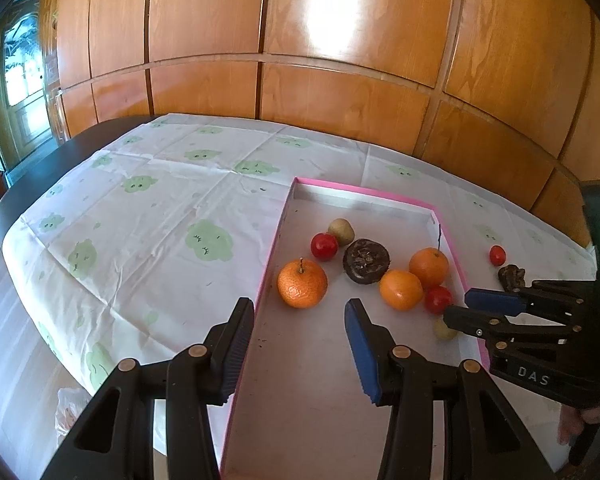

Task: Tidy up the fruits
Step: 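Carry the small yellow fruit into the pink tray and open the right tool, then withdraw the right tool from the tray toward the dark fruit and tomato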

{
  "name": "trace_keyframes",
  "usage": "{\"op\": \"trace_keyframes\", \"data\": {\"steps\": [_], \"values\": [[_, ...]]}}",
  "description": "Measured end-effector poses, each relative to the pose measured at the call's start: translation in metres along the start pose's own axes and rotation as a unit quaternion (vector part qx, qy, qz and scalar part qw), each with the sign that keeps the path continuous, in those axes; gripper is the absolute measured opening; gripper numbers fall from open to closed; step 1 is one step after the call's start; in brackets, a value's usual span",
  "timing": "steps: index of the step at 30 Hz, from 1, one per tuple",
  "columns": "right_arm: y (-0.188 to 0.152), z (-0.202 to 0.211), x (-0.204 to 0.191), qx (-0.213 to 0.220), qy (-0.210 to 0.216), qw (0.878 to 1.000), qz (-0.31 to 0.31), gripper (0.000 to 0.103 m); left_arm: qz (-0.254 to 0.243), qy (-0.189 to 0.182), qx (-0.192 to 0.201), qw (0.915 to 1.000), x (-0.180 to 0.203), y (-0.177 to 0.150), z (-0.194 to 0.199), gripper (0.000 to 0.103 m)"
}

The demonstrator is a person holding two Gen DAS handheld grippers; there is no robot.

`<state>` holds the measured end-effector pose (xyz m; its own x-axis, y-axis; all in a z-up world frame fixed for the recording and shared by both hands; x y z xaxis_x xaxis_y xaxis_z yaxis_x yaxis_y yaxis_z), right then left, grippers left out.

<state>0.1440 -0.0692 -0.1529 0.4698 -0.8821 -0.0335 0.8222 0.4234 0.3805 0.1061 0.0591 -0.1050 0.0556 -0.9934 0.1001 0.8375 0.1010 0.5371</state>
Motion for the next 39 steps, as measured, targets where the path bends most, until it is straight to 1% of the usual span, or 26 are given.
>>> {"op": "trace_keyframes", "data": {"steps": [10, 24, 32, 39], "values": [[-0.004, 0.017, 0.007, 0.027, 0.006, 0.999, -0.028, 0.030, -0.014, 0.001, 0.004, 0.9999, 0.010, -0.002, 0.006, 0.048], [-0.014, 0.040, 0.041, 0.049, 0.007, 0.996, -0.067, 0.030, -0.044, -0.001, 0.003, 0.9990, 0.033, -0.006, 0.008, 0.048], [-0.022, 0.053, 0.071, 0.056, -0.016, 0.995, -0.081, 0.030, -0.063, -0.001, 0.004, 0.9980, 0.045, -0.008, 0.011, 0.048], [-0.033, 0.071, 0.116, 0.062, -0.045, 0.991, -0.107, 0.030, -0.078, -0.002, 0.004, 0.9970, 0.055, -0.009, 0.012, 0.048]]}}
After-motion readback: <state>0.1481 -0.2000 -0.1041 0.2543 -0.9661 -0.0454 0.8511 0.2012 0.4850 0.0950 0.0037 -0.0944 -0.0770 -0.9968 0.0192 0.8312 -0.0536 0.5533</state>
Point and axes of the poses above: each gripper's, at about its wrist camera, not at the fingertips, and z roughly against the way its jaws point, x to its right, y to its top, the point moved 9 cm from there along -z, roughly the way its jaws point, and after that the axes turned 13 degrees about -x, right-handed, at the moved point
